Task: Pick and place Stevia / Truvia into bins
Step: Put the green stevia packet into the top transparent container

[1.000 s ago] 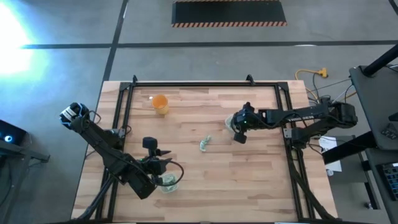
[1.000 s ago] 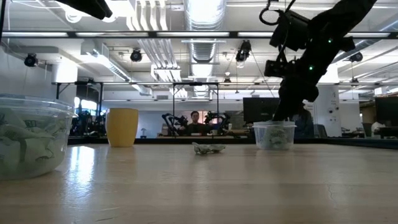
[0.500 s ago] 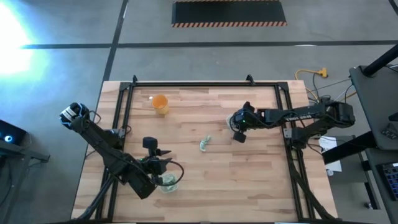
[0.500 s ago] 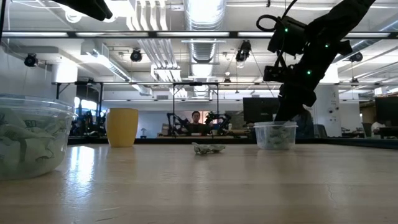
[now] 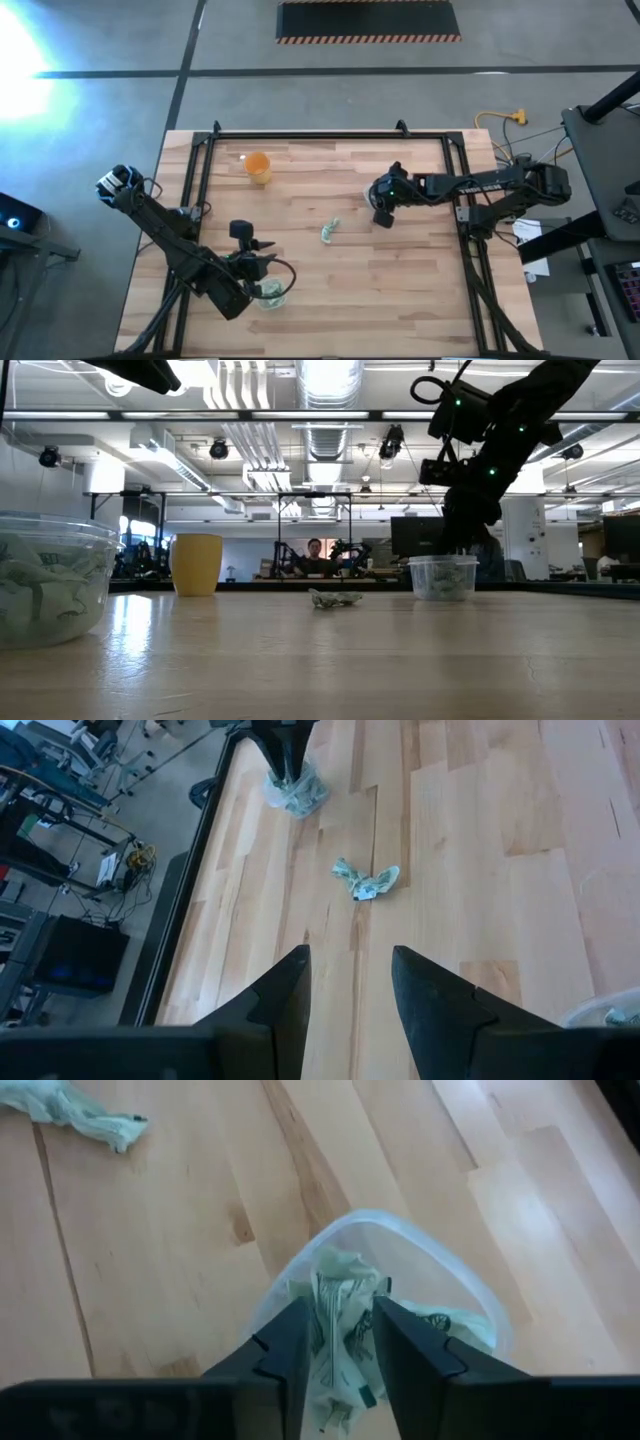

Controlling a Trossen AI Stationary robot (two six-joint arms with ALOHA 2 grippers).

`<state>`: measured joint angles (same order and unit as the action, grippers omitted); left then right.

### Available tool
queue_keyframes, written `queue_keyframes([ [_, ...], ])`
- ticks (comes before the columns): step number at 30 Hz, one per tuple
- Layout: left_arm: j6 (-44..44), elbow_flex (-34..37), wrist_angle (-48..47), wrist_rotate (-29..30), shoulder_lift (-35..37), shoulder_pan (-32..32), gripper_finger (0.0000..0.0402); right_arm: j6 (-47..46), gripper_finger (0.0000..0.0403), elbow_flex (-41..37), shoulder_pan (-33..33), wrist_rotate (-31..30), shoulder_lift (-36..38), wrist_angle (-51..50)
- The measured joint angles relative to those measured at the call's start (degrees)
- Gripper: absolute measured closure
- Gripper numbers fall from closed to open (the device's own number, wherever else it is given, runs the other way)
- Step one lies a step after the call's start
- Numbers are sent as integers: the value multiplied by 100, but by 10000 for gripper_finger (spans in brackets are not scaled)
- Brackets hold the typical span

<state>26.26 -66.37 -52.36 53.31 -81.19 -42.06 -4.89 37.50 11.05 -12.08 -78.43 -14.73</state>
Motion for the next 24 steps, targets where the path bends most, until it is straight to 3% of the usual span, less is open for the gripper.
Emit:
queue_keyframes([
  [8,0,0,0,1,0,0,276,-149,292,314,-3,-4,7,-499],
  [17,0,1,0,1,0,4,276,14,311,545,-362,-4,5,-455],
  [21,0,2,10,1,0,9,276,338,319,562,-684,72,-12,89],
  [24,-2,2,51,1,0,7,276,771,323,545,-898,515,-145,655],
])
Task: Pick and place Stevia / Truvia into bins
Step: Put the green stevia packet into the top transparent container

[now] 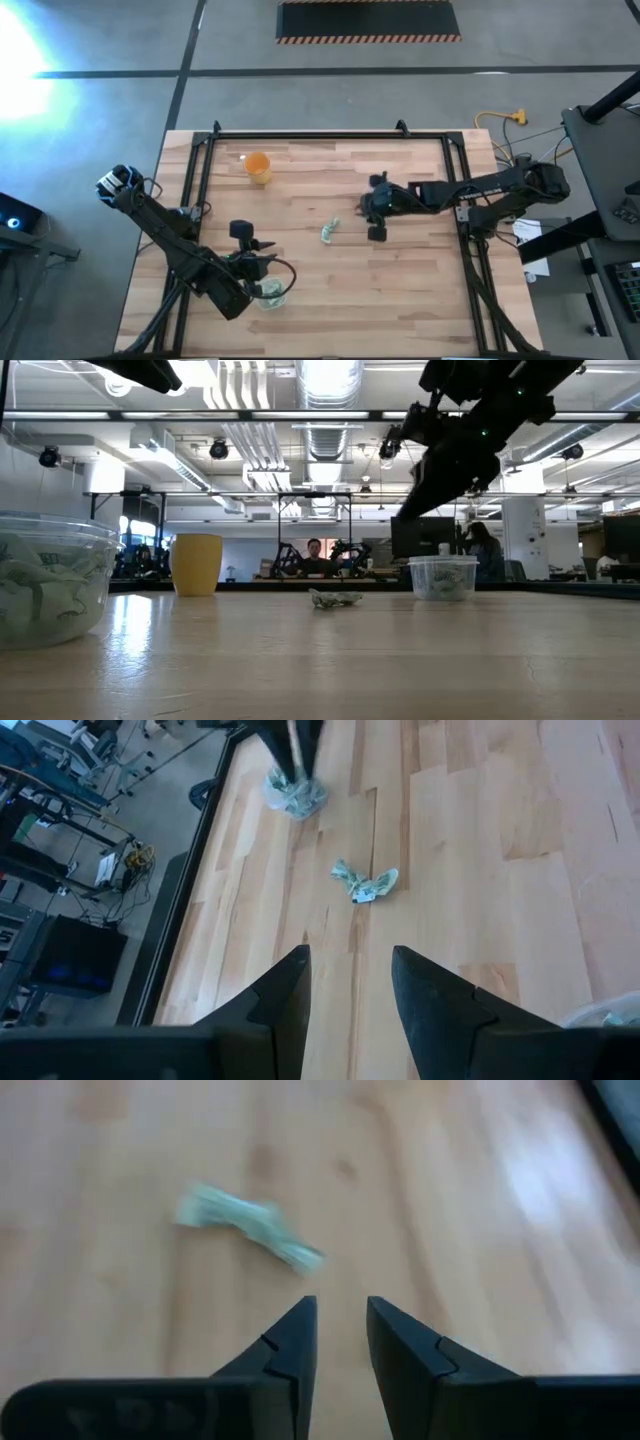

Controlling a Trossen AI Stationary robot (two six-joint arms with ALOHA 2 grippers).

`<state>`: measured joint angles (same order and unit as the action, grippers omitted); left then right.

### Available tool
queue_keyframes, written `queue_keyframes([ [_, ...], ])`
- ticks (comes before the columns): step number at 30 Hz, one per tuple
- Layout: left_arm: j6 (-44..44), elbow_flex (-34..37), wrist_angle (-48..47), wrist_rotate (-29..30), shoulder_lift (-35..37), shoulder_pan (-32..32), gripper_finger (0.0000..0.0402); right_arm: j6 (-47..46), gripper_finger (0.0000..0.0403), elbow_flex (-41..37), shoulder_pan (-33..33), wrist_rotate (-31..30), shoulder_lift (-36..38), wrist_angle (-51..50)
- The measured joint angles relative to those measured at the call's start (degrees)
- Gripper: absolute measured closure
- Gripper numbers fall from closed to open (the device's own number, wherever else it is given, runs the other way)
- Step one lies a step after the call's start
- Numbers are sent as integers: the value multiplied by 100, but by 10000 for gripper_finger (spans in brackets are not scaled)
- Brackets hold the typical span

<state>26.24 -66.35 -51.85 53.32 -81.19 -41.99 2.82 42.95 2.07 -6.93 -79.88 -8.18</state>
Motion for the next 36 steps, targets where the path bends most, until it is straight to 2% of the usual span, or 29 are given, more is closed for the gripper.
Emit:
queue_keyframes([
  [4,0,1,42,0,0,2,276,559,323,-9,-184,577,-332,716],
  [9,-2,2,40,0,0,2,276,1024,321,79,-221,866,-873,1155],
  [23,-2,9,39,0,0,2,276,1285,336,895,-217,717,-2291,1130],
  [28,-2,11,37,-10,0,2,276,1252,323,1201,-156,243,-2517,808],
  [36,-4,11,38,-33,0,2,276,1125,296,1282,-100,275,-2707,656],
])
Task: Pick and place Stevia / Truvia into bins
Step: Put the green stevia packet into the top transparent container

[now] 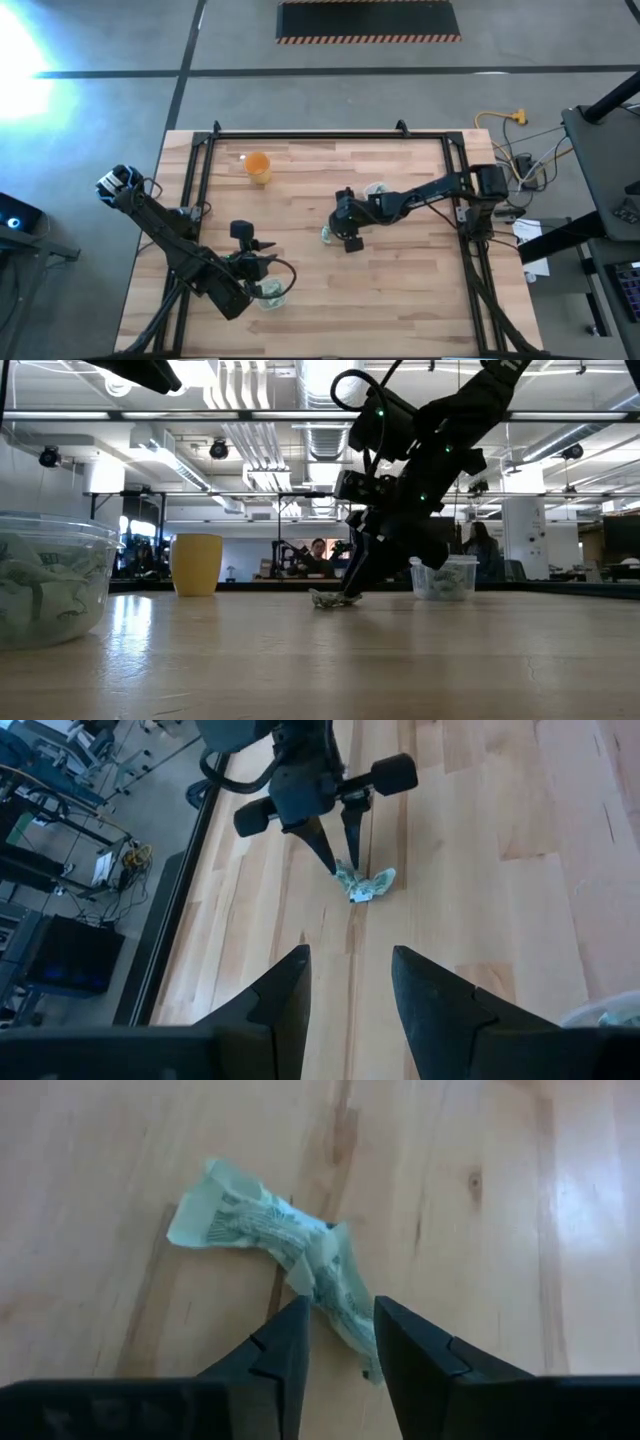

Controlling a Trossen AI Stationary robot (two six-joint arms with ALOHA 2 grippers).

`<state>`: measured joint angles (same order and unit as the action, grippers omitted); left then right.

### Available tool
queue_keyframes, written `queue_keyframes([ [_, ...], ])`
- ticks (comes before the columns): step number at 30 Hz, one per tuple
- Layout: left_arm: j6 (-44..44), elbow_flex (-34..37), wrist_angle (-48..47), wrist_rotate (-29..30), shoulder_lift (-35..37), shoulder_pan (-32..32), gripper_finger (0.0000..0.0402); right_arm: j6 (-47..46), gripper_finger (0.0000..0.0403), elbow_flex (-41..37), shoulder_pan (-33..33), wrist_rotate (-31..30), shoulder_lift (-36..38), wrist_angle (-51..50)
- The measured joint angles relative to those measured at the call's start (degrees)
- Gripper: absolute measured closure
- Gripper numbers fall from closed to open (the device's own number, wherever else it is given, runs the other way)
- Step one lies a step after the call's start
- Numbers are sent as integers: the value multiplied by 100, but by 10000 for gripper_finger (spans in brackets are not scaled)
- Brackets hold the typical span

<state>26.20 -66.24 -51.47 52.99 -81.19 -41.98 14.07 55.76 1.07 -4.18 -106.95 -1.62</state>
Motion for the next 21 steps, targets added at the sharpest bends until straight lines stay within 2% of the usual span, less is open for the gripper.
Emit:
queue_keyframes([
  [9,2,0,5,-2,0,0,276,-34,295,-10,8,13,-1,-5],
  [21,2,0,5,-7,0,0,276,-58,348,-10,8,13,-1,-92],
])
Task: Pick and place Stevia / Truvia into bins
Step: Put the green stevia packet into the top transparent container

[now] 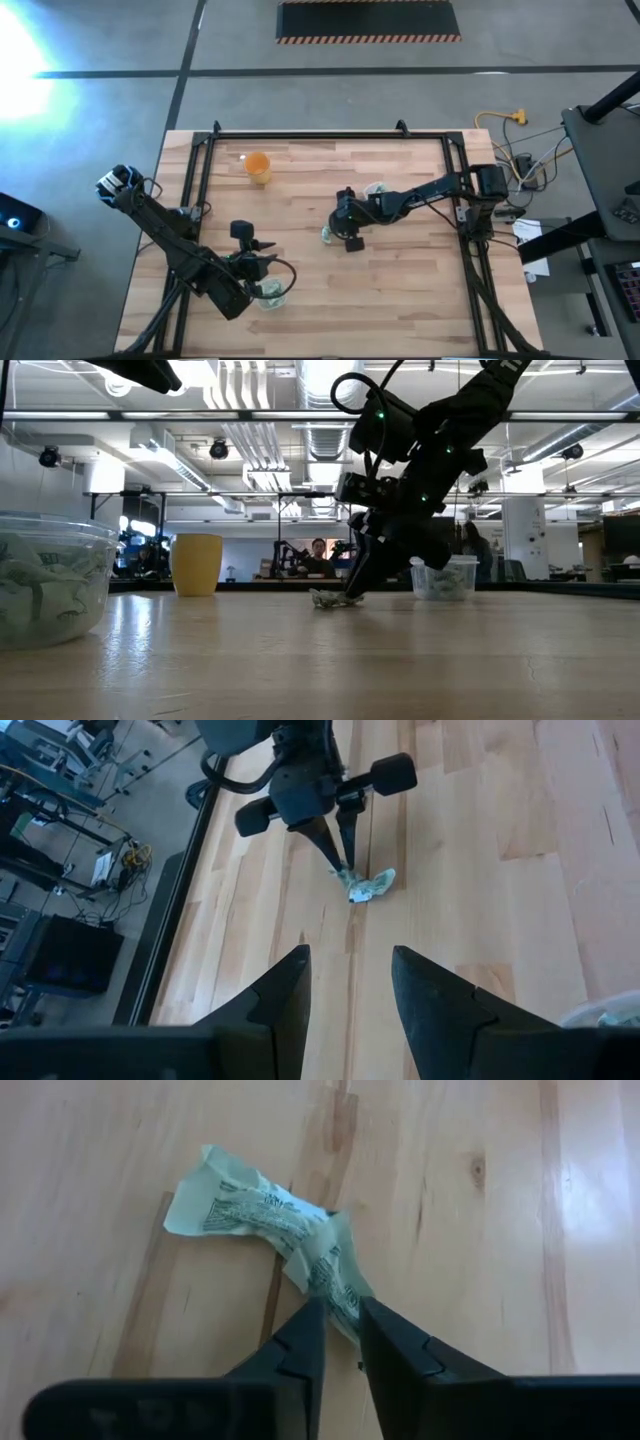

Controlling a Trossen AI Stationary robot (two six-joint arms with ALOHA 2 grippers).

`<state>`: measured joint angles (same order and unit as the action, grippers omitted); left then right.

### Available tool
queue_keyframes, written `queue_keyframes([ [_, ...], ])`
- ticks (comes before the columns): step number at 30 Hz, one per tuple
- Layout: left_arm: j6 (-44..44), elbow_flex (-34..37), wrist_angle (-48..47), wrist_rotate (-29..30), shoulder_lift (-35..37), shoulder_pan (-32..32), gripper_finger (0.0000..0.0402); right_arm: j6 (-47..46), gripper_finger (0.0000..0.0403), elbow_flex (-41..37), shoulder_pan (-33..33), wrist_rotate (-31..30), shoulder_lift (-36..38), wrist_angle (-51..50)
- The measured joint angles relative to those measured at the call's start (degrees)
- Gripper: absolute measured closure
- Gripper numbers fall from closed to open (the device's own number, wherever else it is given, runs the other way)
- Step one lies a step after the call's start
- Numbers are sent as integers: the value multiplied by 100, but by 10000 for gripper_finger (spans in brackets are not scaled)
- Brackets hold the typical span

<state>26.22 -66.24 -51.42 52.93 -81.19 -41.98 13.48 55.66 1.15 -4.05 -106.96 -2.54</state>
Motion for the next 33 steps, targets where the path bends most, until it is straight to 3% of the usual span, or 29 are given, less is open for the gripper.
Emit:
queue_keyframes([
  [12,2,0,2,-2,0,0,276,49,392,-4,0,0,6,-220],
  [25,2,0,-1,-7,0,0,276,22,394,131,-80,-73,518,-790],
  [33,2,0,3,-7,0,2,276,-441,395,118,-129,-1240,1135,-1739],
])
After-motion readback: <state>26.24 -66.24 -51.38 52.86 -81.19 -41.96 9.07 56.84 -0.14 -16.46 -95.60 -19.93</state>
